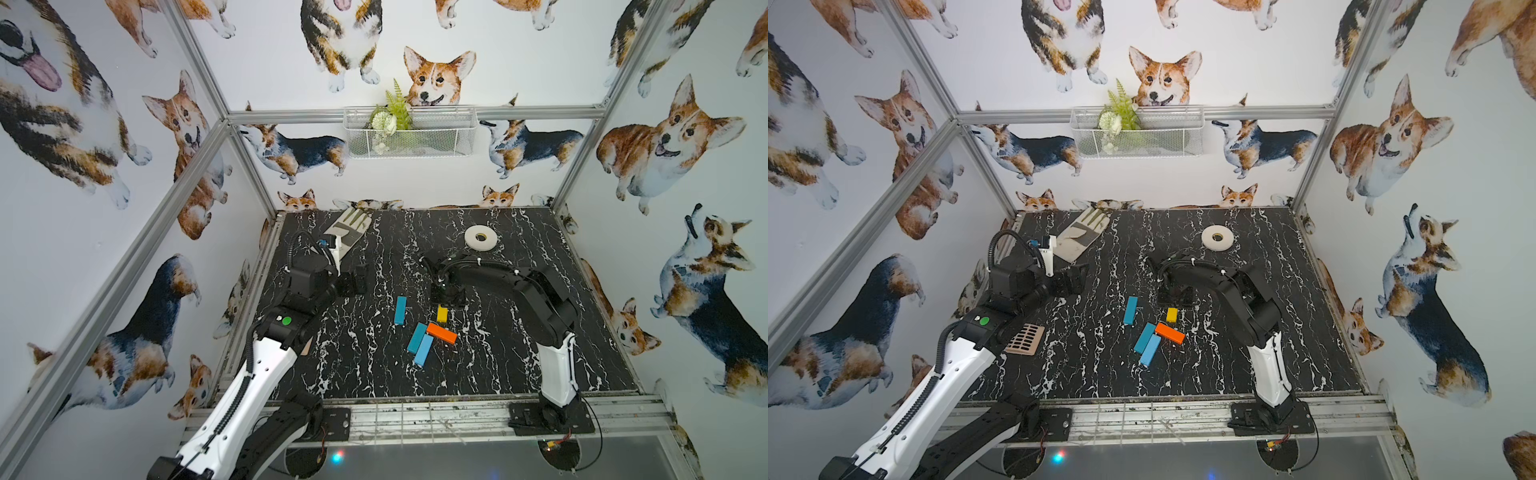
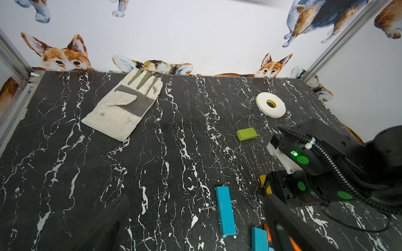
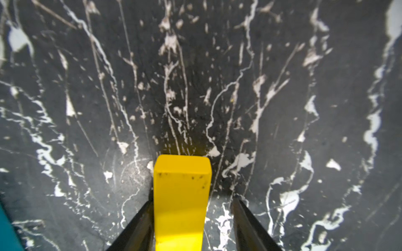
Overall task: Assemble a giraffe with building blocks
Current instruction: Assemble the building block at the center of the board.
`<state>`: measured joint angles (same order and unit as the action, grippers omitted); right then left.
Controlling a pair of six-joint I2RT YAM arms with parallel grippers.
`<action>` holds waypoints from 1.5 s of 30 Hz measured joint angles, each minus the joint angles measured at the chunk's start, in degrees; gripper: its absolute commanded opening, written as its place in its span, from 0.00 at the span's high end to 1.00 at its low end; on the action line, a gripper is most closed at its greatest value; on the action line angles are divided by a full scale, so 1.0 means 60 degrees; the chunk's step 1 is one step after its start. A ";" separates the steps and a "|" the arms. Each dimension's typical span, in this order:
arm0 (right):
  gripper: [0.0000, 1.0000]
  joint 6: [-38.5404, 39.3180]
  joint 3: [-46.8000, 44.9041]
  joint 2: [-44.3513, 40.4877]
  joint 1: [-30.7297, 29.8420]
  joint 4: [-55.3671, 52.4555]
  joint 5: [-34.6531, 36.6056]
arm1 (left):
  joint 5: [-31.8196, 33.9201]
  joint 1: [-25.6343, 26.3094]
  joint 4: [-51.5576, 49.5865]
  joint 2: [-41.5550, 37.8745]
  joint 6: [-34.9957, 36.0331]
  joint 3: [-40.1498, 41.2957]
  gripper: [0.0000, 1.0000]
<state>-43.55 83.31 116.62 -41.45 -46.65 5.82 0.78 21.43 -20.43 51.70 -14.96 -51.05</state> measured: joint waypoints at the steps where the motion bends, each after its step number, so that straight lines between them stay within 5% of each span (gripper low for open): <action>1: 0.54 0.0007 0.0000 -0.0004 0.0040 0.0058 -0.0015 | 0.0000 0.0000 0.0000 0.0007 0.0000 0.0000 0.00; 13: 0.66 0.0219 0.0627 0.0313 0.0058 0.0149 0.0004 | -0.0004 0.0000 0.0000 0.0029 -0.0004 0.0000 0.00; 25: 0.63 0.0969 0.2204 0.1049 0.0583 -0.0368 0.0597 | -0.0036 0.0000 0.0000 0.0033 0.0000 0.0000 0.00; 45: 0.60 0.1752 0.2849 0.1825 0.1308 -0.0426 -0.0047 | -0.0022 0.0000 0.0000 0.0098 0.0004 0.0000 0.00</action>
<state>-33.04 100.40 127.57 -33.61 -49.21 5.54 0.64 21.43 -20.43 52.29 -14.94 -51.05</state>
